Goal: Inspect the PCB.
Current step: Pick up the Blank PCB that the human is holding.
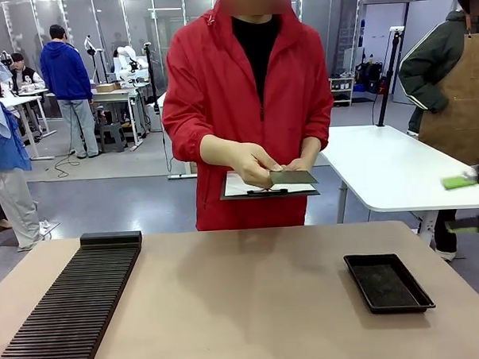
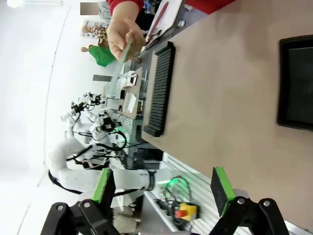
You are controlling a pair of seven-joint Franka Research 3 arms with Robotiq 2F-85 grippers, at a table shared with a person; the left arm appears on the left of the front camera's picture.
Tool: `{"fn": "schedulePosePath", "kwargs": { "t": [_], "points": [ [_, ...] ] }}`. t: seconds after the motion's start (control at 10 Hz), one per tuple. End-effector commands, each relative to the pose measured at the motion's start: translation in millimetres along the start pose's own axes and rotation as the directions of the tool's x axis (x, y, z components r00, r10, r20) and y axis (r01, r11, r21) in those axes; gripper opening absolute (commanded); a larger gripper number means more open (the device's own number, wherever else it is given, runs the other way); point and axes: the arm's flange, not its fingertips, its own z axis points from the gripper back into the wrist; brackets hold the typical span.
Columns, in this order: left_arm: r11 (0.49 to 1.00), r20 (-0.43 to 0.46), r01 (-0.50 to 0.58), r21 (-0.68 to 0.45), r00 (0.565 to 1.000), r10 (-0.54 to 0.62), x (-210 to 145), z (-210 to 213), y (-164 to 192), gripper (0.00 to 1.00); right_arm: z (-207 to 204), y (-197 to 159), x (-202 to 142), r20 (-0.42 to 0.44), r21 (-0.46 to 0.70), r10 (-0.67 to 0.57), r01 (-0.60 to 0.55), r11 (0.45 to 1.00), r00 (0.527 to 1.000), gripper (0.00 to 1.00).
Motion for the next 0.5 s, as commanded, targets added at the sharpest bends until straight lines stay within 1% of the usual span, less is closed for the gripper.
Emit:
{"fn": "schedulePosePath", "kwargs": {
  "t": [0.0,0.2,0.3,0.4],
  "points": [
    [1.0,-0.008,-0.004,0.007,1.0,0.004,0,3,-1,1.0,-42,23,24,-0.02,-0.035,-0.097,0.096,0.995,0.995,1.0],
    [1.0,-0.008,-0.004,0.007,1.0,0.004,0,3,-1,1.0,-83,38,37,-0.041,-0.017,-0.134,0.133,0.991,0.99,1.0],
    [1.0,-0.008,-0.004,0.007,1.0,0.004,0,3,-1,1.0,-105,47,44,-0.097,0.04,-0.186,0.191,0.981,0.978,1.0],
    [1.0,-0.008,-0.004,0.007,1.0,0.004,0,3,-1,1.0,-118,52,48,-0.118,0.049,-0.222,0.229,0.972,0.968,1.0]
  ]
}}
